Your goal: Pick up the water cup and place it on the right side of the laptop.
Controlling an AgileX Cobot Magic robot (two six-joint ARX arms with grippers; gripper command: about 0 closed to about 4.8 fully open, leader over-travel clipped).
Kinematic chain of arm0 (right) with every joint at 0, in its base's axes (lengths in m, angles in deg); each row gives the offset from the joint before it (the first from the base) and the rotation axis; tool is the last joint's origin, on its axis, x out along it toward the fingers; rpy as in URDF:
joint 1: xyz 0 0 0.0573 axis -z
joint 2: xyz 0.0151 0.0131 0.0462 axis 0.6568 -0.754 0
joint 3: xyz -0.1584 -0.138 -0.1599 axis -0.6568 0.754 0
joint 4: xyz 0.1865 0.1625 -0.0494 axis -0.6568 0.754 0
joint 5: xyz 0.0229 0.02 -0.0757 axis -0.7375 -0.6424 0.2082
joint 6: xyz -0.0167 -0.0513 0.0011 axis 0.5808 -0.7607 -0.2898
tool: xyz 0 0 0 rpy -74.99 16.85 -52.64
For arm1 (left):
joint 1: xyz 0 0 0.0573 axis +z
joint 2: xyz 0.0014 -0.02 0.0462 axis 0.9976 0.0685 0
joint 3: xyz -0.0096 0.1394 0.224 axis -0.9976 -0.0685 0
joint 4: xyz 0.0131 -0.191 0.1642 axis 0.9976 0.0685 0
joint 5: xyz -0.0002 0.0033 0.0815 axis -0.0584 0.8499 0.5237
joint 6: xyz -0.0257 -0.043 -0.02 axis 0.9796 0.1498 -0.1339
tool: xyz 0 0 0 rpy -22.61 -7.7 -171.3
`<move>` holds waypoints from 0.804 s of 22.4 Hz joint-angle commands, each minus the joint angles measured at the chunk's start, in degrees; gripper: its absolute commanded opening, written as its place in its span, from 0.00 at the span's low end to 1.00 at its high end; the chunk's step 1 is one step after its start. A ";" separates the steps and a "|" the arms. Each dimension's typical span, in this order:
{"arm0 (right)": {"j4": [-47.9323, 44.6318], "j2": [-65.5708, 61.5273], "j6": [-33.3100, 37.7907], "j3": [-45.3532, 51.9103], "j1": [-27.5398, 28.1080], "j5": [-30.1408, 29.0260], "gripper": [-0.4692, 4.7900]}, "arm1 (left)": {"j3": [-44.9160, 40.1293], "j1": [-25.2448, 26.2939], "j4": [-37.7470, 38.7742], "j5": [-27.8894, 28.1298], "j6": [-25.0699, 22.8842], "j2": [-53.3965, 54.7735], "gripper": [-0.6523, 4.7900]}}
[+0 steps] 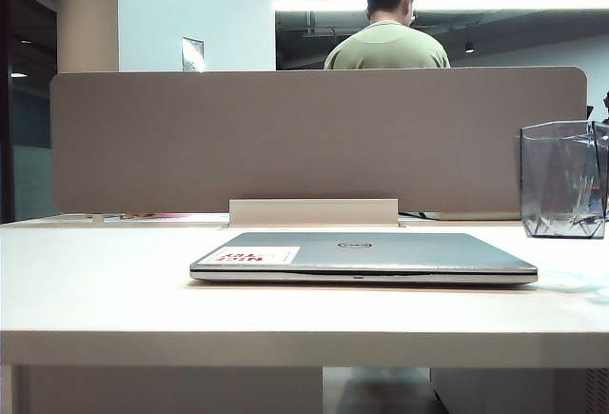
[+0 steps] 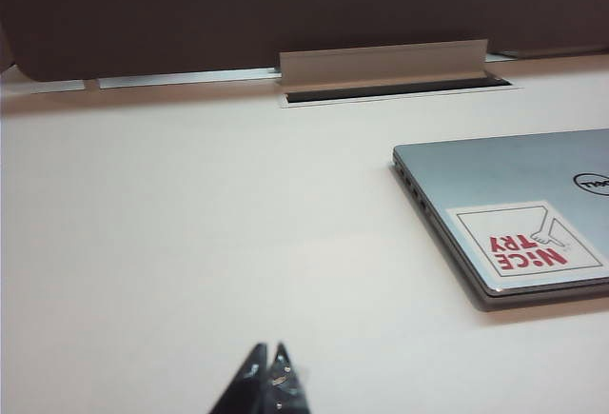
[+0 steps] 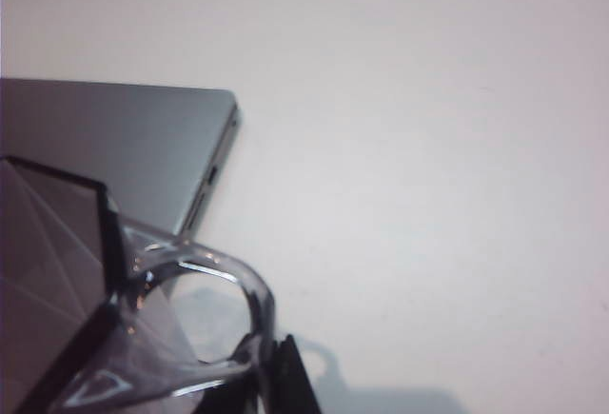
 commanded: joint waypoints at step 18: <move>-13.51 -10.08 -2.21 0.87 7.15 -6.34 0.09 | 0.20 -0.02 -0.72 -0.94 0.20 0.04 0.11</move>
